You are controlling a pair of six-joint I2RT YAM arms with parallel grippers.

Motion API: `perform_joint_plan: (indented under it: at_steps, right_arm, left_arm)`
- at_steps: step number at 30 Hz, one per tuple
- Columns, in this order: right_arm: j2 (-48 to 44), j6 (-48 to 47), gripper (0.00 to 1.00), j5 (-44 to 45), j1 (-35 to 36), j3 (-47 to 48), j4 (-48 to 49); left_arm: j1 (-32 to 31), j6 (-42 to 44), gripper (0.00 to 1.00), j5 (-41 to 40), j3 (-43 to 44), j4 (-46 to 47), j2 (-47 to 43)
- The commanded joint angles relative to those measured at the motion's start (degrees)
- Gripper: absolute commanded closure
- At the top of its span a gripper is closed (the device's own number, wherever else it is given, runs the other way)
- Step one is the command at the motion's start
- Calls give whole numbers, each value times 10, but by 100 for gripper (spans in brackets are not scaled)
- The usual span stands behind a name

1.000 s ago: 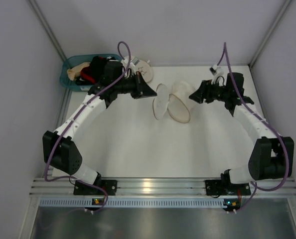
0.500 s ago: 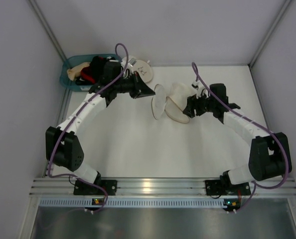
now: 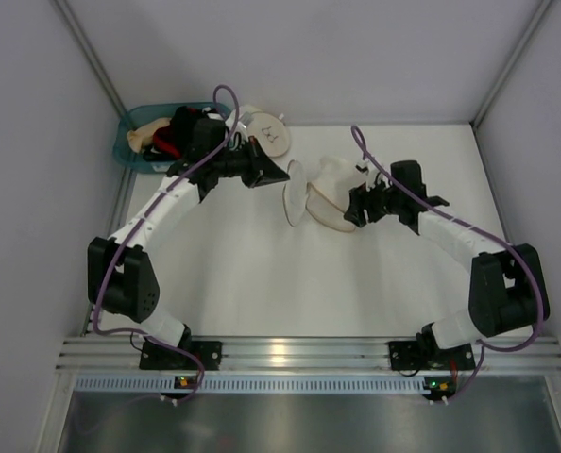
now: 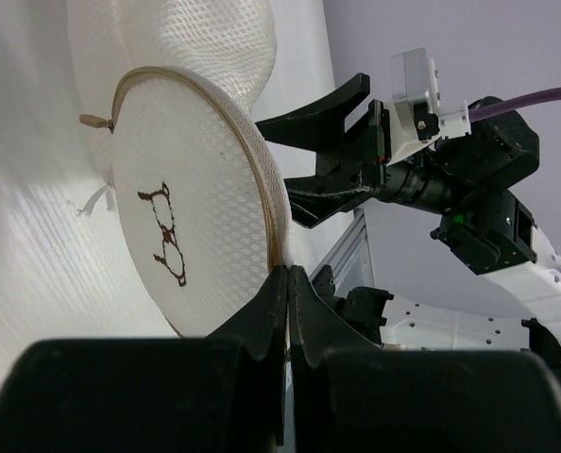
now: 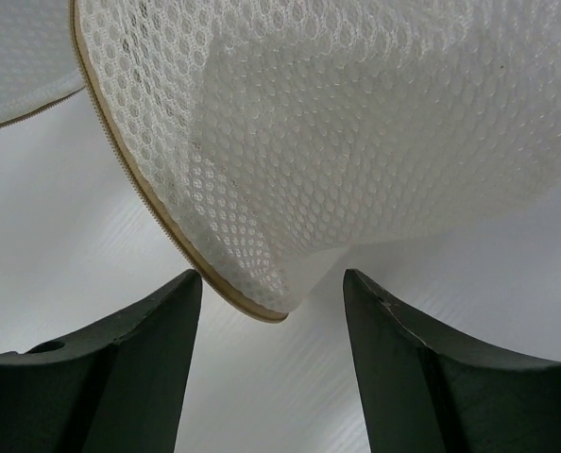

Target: Place the bra in the laundry bag and zip it closed

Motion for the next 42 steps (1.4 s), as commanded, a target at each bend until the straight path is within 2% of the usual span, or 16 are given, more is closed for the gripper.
perform_joint_plan:
  at_steps: [1, 5, 8, 9, 12, 21, 25, 28, 31, 34, 42]
  right_arm:
    - [-8, -39, 37, 22, 17, -1, 44]
    - [26, -44, 40, 45, 26, 7, 70]
    - [42, -39, 66, 55, 31, 25, 69]
    - [44, -36, 81, 55, 31, 31, 58]
    - [29, -24, 100, 42, 30, 48, 37]
    - [-56, 83, 100, -104, 14, 100, -54]
    - [-77, 167, 100, -205, -14, 98, -75]
    - [-77, 226, 100, -279, -72, 86, -72]
    - [-60, 214, 100, -297, -131, 64, -81]
    - [-16, 166, 100, -299, -177, 68, -108]
    - [64, 34, 100, -219, -206, 91, -147]
  left_arm:
    - [5, -7, 100, 20, -8, 32, -1]
    - [13, -6, 100, 24, -7, 32, 6]
    - [13, 8, 100, 27, -8, 32, 2]
    - [13, 14, 100, 27, -8, 31, 0]
    - [13, 36, 100, 27, -6, 17, -7]
    - [18, 117, 100, 54, -14, -44, -75]
    - [41, 92, 100, 93, -45, -51, -114]
    - [54, 79, 100, 116, -62, -51, -140]
    - [56, 91, 100, 97, -65, -51, -143]
    - [56, 93, 100, 89, -51, -48, -103]
    - [56, 119, 100, 104, -36, 1, 47]
